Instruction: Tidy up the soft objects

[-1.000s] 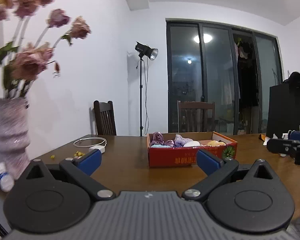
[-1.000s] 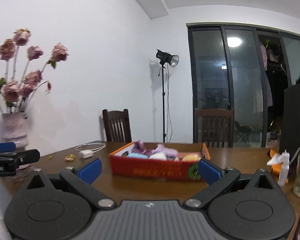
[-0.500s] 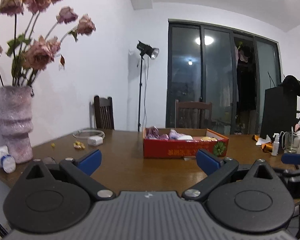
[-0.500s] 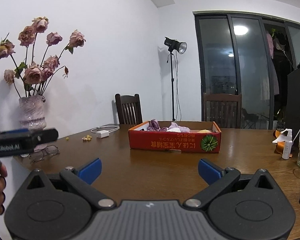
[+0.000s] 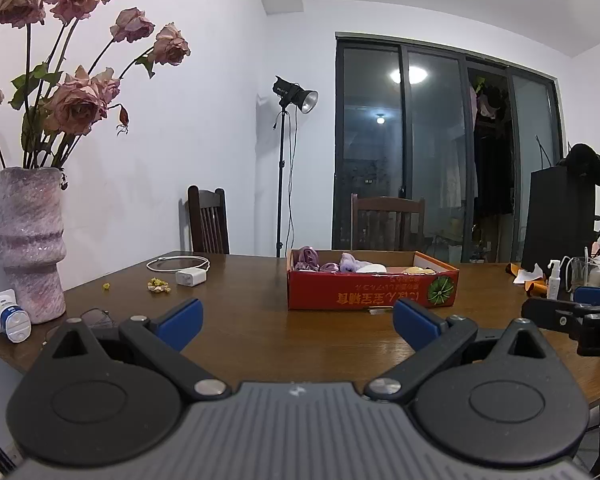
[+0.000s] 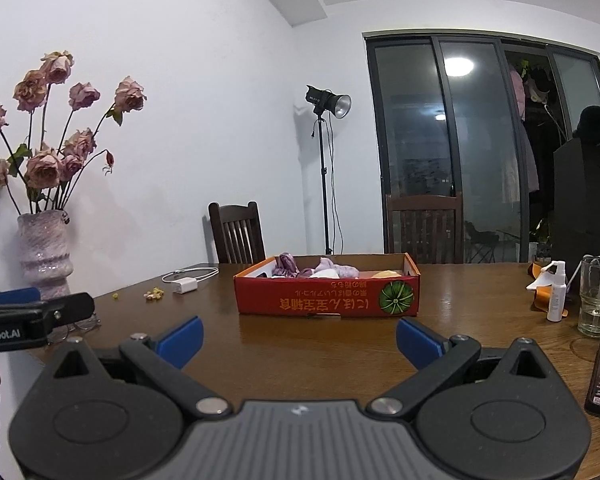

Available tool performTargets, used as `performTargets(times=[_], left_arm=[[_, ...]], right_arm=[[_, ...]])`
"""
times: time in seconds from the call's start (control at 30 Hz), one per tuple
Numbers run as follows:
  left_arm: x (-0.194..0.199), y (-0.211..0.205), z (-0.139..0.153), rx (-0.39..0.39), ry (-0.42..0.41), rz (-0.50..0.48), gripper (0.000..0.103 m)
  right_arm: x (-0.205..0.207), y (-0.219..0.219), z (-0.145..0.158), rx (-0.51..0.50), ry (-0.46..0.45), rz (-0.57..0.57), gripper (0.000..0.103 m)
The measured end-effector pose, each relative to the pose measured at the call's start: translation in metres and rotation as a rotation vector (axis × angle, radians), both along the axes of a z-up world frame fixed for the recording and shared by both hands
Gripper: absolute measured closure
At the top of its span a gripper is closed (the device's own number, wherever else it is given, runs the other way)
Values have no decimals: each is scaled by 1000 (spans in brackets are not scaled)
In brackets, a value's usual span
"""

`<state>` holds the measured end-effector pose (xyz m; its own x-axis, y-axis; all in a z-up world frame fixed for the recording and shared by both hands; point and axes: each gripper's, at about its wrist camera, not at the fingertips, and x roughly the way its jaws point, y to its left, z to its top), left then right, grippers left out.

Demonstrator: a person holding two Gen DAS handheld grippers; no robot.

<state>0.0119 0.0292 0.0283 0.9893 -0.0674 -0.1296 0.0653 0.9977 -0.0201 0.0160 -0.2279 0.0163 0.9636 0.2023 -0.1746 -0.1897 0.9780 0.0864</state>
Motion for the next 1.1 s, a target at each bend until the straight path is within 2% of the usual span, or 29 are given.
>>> performTargets(times=[1.1], left_arm=[[2,0,-3,9,12,-10,0]], right_arm=[[-1,0,-6,11,6,-2,0]])
